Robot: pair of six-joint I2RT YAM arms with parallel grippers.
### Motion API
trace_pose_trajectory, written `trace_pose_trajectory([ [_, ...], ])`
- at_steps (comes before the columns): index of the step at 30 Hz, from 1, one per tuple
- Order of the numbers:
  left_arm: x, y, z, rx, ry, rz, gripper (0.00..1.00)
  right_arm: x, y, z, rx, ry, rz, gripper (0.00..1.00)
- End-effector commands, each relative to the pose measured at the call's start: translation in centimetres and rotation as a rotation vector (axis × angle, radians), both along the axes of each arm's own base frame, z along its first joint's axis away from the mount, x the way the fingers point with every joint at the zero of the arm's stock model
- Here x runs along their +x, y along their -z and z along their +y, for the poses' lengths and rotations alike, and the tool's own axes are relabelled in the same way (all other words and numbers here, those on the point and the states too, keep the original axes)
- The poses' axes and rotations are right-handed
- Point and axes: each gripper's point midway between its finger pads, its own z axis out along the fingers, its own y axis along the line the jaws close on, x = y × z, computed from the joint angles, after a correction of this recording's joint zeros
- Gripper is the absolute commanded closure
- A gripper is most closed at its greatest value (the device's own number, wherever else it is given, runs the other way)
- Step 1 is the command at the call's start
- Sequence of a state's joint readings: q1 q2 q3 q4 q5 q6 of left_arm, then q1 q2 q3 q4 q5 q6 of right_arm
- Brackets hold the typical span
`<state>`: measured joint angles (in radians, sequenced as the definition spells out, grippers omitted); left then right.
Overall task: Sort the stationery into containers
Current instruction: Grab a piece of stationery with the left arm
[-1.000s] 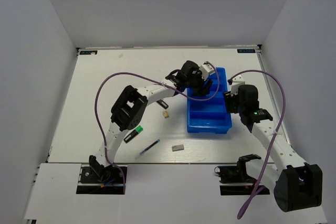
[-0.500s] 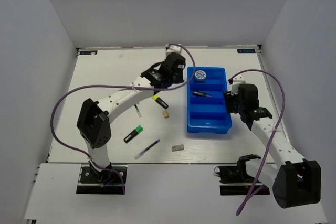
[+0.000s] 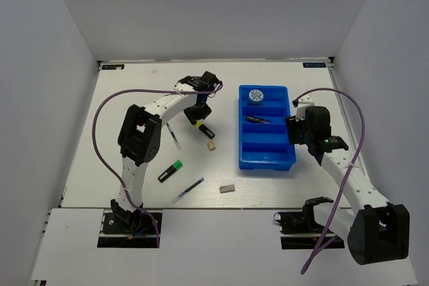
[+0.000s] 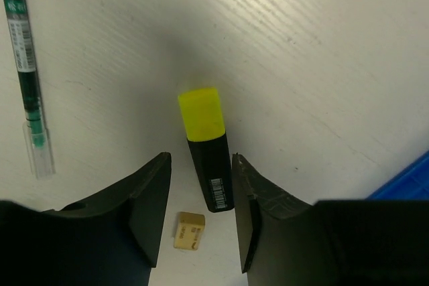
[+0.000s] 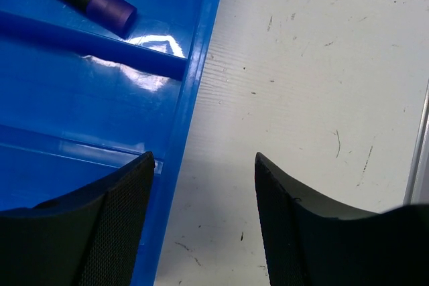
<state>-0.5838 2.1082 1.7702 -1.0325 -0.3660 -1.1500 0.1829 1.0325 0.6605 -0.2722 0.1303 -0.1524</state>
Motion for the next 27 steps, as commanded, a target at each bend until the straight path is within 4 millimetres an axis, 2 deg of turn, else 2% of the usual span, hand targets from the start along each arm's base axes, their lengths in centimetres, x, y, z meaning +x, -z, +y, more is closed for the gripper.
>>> trace_pose_trajectory([
  [1, 0.4, -1.9, -0.9, -0.090, -0.115, -0.022, 0.47, 1.0, -2.4, 0.1, 0.028, 0.013, -0.064, 0.35],
  [9, -0.2, 1.9, -1.4, -0.116, -0.142, 0.062, 0.43, 0.9, -2.4, -0.1, 0.027, 0.019, -0.065, 0.34],
  [21, -0.1, 4.7, -1.5, -0.110, -0.162, 0.087, 0.43, 0.9, -2.6, -0.3, 0.040, 0.027, -0.069, 0.34],
  [27, -1.7, 6.7, -0.4, -0.066, -0.159, 0.146, 0.54, 0.8, -3.1, -0.3, 0.055, 0.031, -0.084, 0.34],
])
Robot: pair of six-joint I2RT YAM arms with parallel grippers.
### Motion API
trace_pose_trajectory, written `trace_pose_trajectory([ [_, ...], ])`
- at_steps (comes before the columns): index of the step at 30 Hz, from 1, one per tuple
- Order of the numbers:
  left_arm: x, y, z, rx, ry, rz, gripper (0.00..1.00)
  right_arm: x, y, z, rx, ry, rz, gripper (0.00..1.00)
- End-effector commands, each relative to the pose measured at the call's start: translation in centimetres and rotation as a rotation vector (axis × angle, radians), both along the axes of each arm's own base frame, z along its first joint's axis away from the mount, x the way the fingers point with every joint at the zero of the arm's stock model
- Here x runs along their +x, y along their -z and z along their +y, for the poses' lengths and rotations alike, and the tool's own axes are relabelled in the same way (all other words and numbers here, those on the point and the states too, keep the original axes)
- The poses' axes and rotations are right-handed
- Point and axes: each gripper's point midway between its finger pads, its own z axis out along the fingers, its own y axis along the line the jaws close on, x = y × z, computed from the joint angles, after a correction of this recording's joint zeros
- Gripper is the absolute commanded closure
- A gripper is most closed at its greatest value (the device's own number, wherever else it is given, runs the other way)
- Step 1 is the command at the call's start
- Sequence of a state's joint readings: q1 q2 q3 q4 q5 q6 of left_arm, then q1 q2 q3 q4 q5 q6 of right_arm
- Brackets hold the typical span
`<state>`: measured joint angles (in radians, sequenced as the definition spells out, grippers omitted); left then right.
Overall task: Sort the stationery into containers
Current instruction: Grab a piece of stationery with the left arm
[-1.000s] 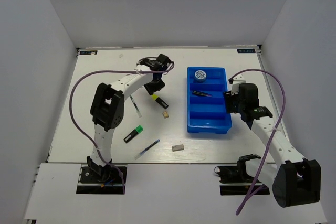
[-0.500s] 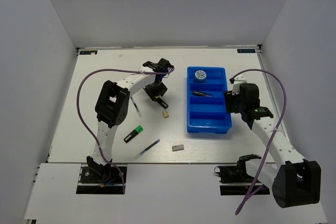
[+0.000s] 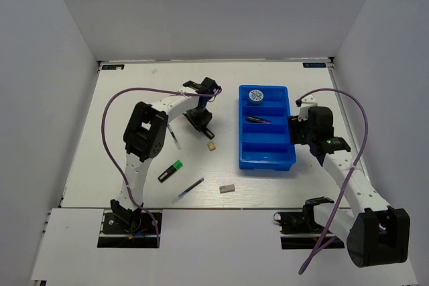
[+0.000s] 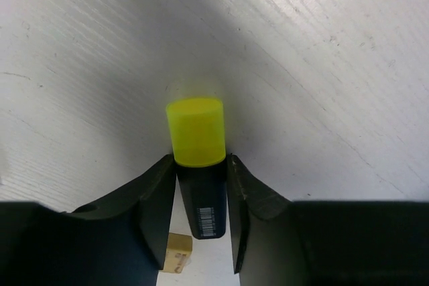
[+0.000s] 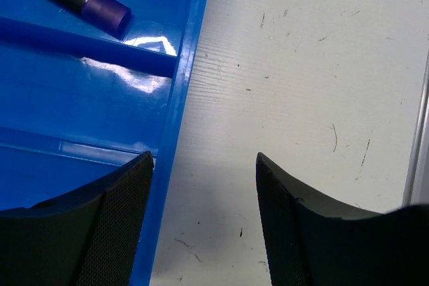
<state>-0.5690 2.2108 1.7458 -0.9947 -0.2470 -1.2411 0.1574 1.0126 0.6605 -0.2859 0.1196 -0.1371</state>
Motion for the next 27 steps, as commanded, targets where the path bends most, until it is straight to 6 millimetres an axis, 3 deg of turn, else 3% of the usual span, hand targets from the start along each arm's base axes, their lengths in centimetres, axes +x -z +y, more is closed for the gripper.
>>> trace_pose_trajectory([
  [1, -1.1, 1.6, 0.9, 0.022, -0.079, 0.032, 0.56, 1.0, -2.5, 0.2, 0.034, 0.005, -0.067, 0.34],
  [8, -1.4, 1.6, 1.3, 0.030, -0.056, 0.037, 0.75, 0.9, -2.7, 0.2, 0.047, 0.008, -0.074, 0.34],
  [13, -0.5, -0.8, 0.9, 0.010, 0.037, -0.023, 0.92, 0.9, -2.6, 0.1, 0.059, 0.013, -0.071, 0.34],
  [17, 1.2, -5.1, -0.7, -0.015, 0.196, -0.144, 1.00, 0.8, -2.6, 0.2, 0.061, 0.009, -0.070, 0.34],
  [18, 1.6, -7.7, -1.7, -0.001, 0.270, -0.219, 1.00, 0.9, -2.7, 0.1, 0.063, 0.012, -0.074, 0.34],
  [19, 1.8, -8.6, -1.9, 0.022, 0.355, -0.247, 1.00, 0.9, -2.8, 0.1, 0.061, 0.010, -0.076, 0.34],
  [24, 2.8, -15.2, -7.8, -0.033, 0.795, -0.480, 1.00, 0.8, -2.6, 0.2, 0.064, 0.007, -0.069, 0.34],
  [26, 2.7, -16.6, -8.7, 0.031, 0.941, -0.539, 1.00, 0.8, -2.6, 0.2, 0.064, 0.007, -0.069, 0.34],
  [27, 3.7, -17.5, -9.7, 0.023, 0.974, -0.617, 1.00, 0.9, -2.7, 0.2, 0.062, 0.005, -0.071, 0.34],
])
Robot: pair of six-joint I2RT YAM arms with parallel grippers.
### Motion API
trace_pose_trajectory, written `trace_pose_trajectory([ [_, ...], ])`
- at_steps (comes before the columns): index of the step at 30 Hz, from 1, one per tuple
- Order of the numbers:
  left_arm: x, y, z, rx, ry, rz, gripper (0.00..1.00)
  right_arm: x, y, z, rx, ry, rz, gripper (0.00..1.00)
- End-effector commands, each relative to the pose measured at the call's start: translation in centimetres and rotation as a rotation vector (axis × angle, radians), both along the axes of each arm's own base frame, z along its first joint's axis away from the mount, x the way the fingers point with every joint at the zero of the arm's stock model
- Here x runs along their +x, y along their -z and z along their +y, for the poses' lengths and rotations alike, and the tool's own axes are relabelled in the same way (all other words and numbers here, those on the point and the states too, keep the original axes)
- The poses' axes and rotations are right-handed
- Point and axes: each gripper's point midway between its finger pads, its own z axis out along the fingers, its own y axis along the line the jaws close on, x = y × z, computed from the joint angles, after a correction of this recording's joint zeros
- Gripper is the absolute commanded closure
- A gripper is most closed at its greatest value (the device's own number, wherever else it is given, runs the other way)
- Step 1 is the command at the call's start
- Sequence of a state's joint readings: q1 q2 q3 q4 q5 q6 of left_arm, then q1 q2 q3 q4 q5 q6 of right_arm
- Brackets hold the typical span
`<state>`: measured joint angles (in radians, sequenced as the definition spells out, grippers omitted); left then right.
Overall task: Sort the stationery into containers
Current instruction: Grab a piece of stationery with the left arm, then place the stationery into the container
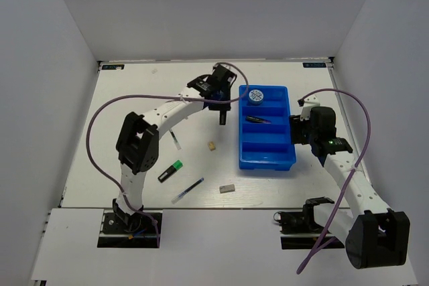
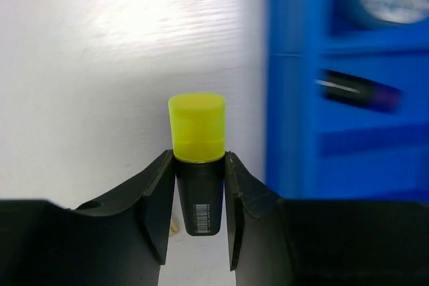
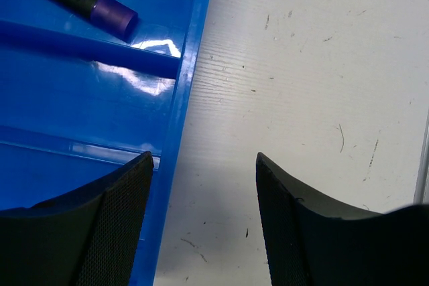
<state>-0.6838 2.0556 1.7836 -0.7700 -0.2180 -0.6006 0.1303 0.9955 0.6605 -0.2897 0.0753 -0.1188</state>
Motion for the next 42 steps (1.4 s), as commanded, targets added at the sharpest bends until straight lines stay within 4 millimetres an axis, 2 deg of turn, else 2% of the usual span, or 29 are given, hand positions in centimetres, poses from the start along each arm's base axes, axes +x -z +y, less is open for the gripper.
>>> trace_pose_trajectory([
  [1, 1.0, -9.7, -4.3, -0.105, 0.359, -0.304, 1.00, 0.9, -2.2, 0.2, 0.020, 0.002, -0.060, 0.34],
  [2, 0.2, -9.0, -5.1, -0.069, 0.473, -0.333, 1.00, 0.9, -2.2, 0.2, 0.020, -0.001, -0.060, 0.34],
  [3, 0.2, -10.0, -6.5, -0.119, 0.537, -0.386, 1.00, 0.9, -2.1, 0.1, 0.018, 0.002, -0.060, 0.34],
  [4, -0.1, -9.8, -7.1, -0.126, 0.592, -0.424, 1.00, 0.9, -2.2, 0.2, 0.020, -0.002, -0.061, 0.34],
  [5, 0.2, -11.1, -8.4, -0.148, 0.641, -0.518, 1.00, 0.9, -2.1, 0.2, 0.018, -0.002, -0.057, 0.34],
  [6, -0.6, -11.3, -9.1, -0.168, 0.700, -0.520, 1.00, 0.9, -2.1, 0.3, 0.021, -0.005, -0.058, 0.34],
  [9, -0.7, -11.8, -11.7, -0.276, 0.783, -0.610, 1.00, 1.0, -2.5, -0.2, 0.002, 0.009, -0.077, 0.34],
  [10, -0.7, -13.4, -13.1, -0.348, 0.824, -0.674, 1.00, 1.1, -2.7, -0.6, -0.008, 0.025, -0.092, 0.34],
  [11, -0.5, -12.2, -13.8, -0.364, 0.832, -0.661, 1.00, 1.3, -3.5, -0.6, -0.005, 0.030, -0.129, 0.34],
  [12, -0.3, -12.5, -14.3, -0.381, 0.834, -0.679, 1.00, 1.1, -3.2, -0.8, -0.008, 0.035, -0.126, 0.34],
  [13, -0.2, -13.9, -15.3, -0.431, 0.858, -0.740, 1.00, 1.2, -3.4, -0.8, -0.005, 0.036, -0.144, 0.34],
  [14, 0.1, -12.7, -16.2, -0.446, 0.860, -0.721, 1.00, 1.1, -3.7, -0.7, 0.001, 0.031, -0.158, 0.34],
  [19, 1.4, -12.4, -18.2, -0.468, 0.888, -0.764, 1.00, 1.2, -3.7, -1.2, -0.005, 0.049, -0.163, 0.34],
  [21, 1.7, -10.8, -18.5, -0.458, 0.895, -0.736, 1.00, 1.2, -3.7, -1.3, -0.006, 0.053, -0.166, 0.34],
  [22, 1.8, -11.0, -18.7, -0.455, 0.896, -0.738, 1.00, 1.2, -3.7, -1.4, -0.009, 0.054, -0.166, 0.34],
  [27, 2.7, -7.7, -18.5, -0.413, 0.864, -0.704, 1.00, 1.2, -3.4, -1.3, -0.008, 0.048, -0.159, 0.34],
  [31, 3.0, -6.0, -18.4, -0.390, 0.848, -0.674, 0.85, 1.2, -3.3, -1.3, -0.005, 0.046, -0.155, 0.33],
  [32, 3.2, -5.6, -18.2, -0.379, 0.837, -0.667, 0.78, 1.2, -3.4, -1.2, -0.002, 0.041, -0.156, 0.33],
  [33, 3.1, -5.2, -18.2, -0.377, 0.837, -0.662, 0.66, 1.3, -3.3, -1.1, -0.001, 0.040, -0.156, 0.31],
  [36, 3.5, -4.5, -17.8, -0.350, 0.812, -0.667, 0.54, 1.2, -3.1, -1.2, 0.000, 0.040, -0.145, 0.31],
  [39, 3.6, -4.4, -17.7, -0.340, 0.809, -0.663, 0.51, 1.1, -3.2, -1.2, 0.006, 0.042, -0.149, 0.31],
  [40, 3.6, -4.5, -17.8, -0.340, 0.810, -0.663, 0.43, 1.1, -3.2, -1.2, 0.005, 0.041, -0.149, 0.31],
  [42, 3.6, -4.7, -17.6, -0.335, 0.806, -0.664, 0.39, 1.1, -3.2, -1.2, 0.010, 0.041, -0.147, 0.31],
])
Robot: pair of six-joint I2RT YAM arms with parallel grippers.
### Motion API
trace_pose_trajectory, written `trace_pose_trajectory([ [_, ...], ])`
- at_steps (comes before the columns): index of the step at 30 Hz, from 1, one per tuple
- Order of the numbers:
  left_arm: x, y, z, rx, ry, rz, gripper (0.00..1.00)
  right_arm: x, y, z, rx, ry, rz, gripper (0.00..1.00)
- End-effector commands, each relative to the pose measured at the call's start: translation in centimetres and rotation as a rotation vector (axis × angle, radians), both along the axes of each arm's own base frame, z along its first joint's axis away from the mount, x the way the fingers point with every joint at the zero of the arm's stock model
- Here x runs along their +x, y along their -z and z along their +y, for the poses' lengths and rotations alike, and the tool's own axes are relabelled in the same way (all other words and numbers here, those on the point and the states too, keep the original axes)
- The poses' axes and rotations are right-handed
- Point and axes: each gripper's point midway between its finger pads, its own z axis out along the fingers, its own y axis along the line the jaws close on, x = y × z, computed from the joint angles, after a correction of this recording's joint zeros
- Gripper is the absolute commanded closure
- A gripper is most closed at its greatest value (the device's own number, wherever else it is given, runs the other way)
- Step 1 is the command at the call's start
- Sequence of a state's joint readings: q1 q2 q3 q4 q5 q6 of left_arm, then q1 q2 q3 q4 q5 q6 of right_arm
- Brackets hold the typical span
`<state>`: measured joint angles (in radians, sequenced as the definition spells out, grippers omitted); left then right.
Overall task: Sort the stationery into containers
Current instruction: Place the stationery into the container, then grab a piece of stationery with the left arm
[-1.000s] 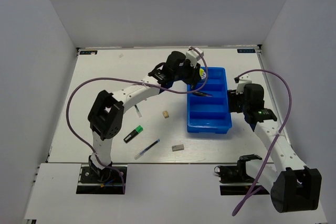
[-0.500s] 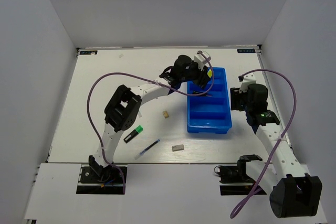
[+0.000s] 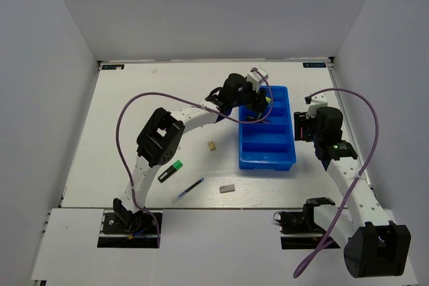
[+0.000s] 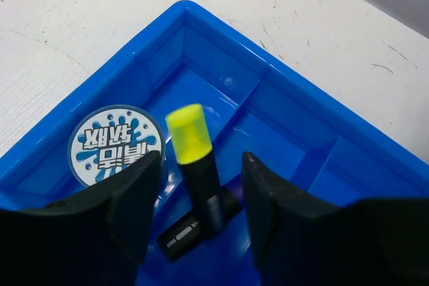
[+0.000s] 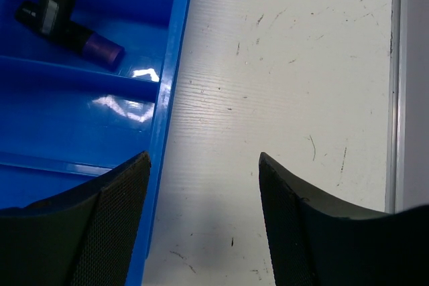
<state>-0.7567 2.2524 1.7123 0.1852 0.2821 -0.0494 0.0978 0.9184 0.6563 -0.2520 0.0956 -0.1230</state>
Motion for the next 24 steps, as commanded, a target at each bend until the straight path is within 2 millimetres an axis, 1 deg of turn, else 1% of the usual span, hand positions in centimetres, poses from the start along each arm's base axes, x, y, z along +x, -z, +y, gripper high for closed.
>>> trace_pose_trajectory([
  [1, 0.0, -2.7, -0.2, -0.024, -0.004, -0.051, 0.34, 0.5, -0.5, 0.1, 0.012, -0.004, -0.033, 0.31],
  [2, -0.1, -2.7, -0.1, -0.018, -0.005, -0.050, 0.32, 0.5, -0.5, 0.0, 0.013, -0.004, -0.033, 0.31],
  [4, 0.0, -3.4, 0.1, -0.025, -0.015, -0.060, 0.31, 0.5, -0.6, 0.0, 0.019, -0.003, -0.036, 0.30],
  [5, -0.3, -3.7, 0.0, -0.030, -0.009, -0.062, 0.33, 0.5, -0.7, 0.0, 0.020, -0.001, -0.037, 0.30],
  [6, -0.6, -5.0, 0.2, -0.048, -0.008, -0.078, 0.37, 0.5, -0.7, 0.0, 0.023, -0.003, -0.037, 0.30],
  [7, -1.0, -5.8, 0.0, -0.061, -0.006, -0.091, 0.44, 0.5, -0.7, 0.0, 0.027, -0.001, -0.038, 0.30],
  [8, -1.8, -5.9, -0.1, -0.066, 0.002, -0.087, 0.68, 0.4, -0.8, 0.2, 0.033, -0.011, -0.040, 0.34],
  [9, -2.9, -9.2, 0.3, -0.105, 0.005, -0.121, 0.81, 0.3, -0.8, 0.2, 0.039, -0.018, -0.040, 0.53],
  [10, -3.0, -10.3, 0.7, -0.111, -0.025, -0.131, 0.93, 0.0, -1.1, 1.7, 0.069, -0.103, -0.048, 0.69],
  [11, -3.9, -9.9, 1.2, -0.104, -0.043, -0.103, 1.00, -0.2, -1.1, 2.2, 0.079, -0.138, -0.044, 0.84],
  [12, -5.2, -15.1, 2.7, -0.156, -0.073, -0.151, 1.00, -0.4, -1.2, 3.0, 0.089, -0.183, -0.038, 1.00],
  [13, -6.0, -12.8, 4.3, -0.100, -0.110, -0.062, 1.00, -1.9, -0.3, 5.4, 0.132, -0.340, 0.022, 1.00],
  [14, -6.3, -17.7, 7.3, -0.149, -0.231, -0.092, 1.00, -2.3, -0.4, 6.5, 0.153, -0.409, 0.043, 1.00],
  [15, -7.1, -15.2, 9.6, -0.059, -0.302, 0.029, 1.00, -3.0, -0.2, 7.5, 0.180, -0.471, 0.084, 1.00],
  [16, -8.5, -12.5, 12.2, 0.050, -0.370, 0.145, 1.00, -3.8, -0.6, 9.2, 0.221, -0.574, 0.094, 0.93],
  [17, -9.1, -13.6, 17.8, 0.115, -0.562, 0.141, 0.98, -4.9, -1.1, 10.3, 0.261, -0.628, 0.137, 0.90],
  [18, -9.6, -13.2, 20.1, 0.078, -0.680, 0.230, 0.86, -4.5, -1.6, 11.2, 0.286, -0.670, 0.167, 0.86],
  [19, -10.8, -10.2, 22.7, 0.143, -0.751, 0.292, 0.78, -4.4, -2.8, 12.5, 0.281, -0.721, 0.161, 0.79],
  [20, -13.4, -9.2, 27.8, 0.184, -0.840, 0.338, 0.71, -4.8, -2.9, 13.0, 0.288, -0.734, 0.197, 0.77],
  [21, -14.6, -5.8, 30.8, 0.212, -0.925, 0.418, 0.58, -4.3, -1.9, 13.5, 0.291, -0.735, 0.257, 0.74],
  [22, -15.7, -5.0, 32.1, 0.193, -0.969, 0.459, 0.50, -3.8, -4.4, 15.7, 0.282, -0.791, 0.219, 0.64],
  [23, -18.3, -3.2, 35.1, 0.180, -0.994, 0.487, 0.44, -3.4, -3.7, 16.1, 0.265, -0.777, 0.261, 0.59],
  [24, -18.9, -2.8, 36.0, 0.161, -0.996, 0.508, 0.36, -3.7, -3.0, 17.7, 0.265, -0.797, 0.317, 0.55],
])
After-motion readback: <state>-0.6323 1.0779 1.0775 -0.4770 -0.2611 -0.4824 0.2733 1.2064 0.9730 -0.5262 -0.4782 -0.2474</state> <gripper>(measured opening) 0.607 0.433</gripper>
